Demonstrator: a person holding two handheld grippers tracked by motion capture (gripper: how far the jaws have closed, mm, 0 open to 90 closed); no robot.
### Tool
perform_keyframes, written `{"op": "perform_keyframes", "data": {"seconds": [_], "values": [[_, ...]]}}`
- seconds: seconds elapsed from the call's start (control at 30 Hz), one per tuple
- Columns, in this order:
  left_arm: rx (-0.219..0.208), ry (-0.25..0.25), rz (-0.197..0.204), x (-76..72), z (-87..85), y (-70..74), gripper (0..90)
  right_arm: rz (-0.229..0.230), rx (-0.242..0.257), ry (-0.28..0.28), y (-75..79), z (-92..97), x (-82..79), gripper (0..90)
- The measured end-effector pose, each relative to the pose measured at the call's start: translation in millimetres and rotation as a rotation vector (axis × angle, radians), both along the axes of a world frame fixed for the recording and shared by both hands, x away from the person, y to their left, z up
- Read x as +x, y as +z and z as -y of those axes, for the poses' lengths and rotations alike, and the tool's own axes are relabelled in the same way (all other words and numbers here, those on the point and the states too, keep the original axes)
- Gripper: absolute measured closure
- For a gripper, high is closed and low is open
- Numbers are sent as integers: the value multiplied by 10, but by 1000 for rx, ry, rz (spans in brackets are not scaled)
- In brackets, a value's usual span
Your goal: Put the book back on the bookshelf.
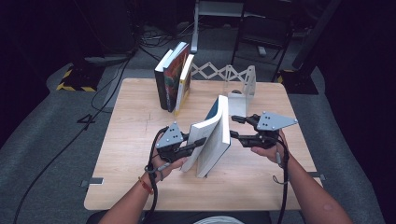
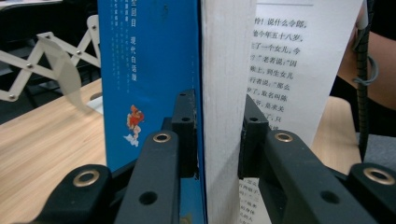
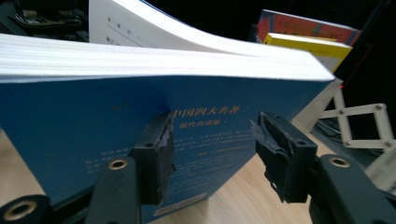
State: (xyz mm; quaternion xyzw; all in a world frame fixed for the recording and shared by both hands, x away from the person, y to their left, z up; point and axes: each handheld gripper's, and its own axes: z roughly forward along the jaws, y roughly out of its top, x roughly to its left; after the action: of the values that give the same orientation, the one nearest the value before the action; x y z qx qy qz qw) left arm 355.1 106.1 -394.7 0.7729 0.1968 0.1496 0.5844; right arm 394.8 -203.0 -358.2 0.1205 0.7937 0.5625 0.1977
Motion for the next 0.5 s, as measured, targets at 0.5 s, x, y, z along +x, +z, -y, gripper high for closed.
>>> {"op": "perform_keyframes", "data": {"seconds": [0.5], "values": [[84, 56, -70, -42, 17, -268, 471, -87, -53, 70, -313, -286, -13, 380]]}}
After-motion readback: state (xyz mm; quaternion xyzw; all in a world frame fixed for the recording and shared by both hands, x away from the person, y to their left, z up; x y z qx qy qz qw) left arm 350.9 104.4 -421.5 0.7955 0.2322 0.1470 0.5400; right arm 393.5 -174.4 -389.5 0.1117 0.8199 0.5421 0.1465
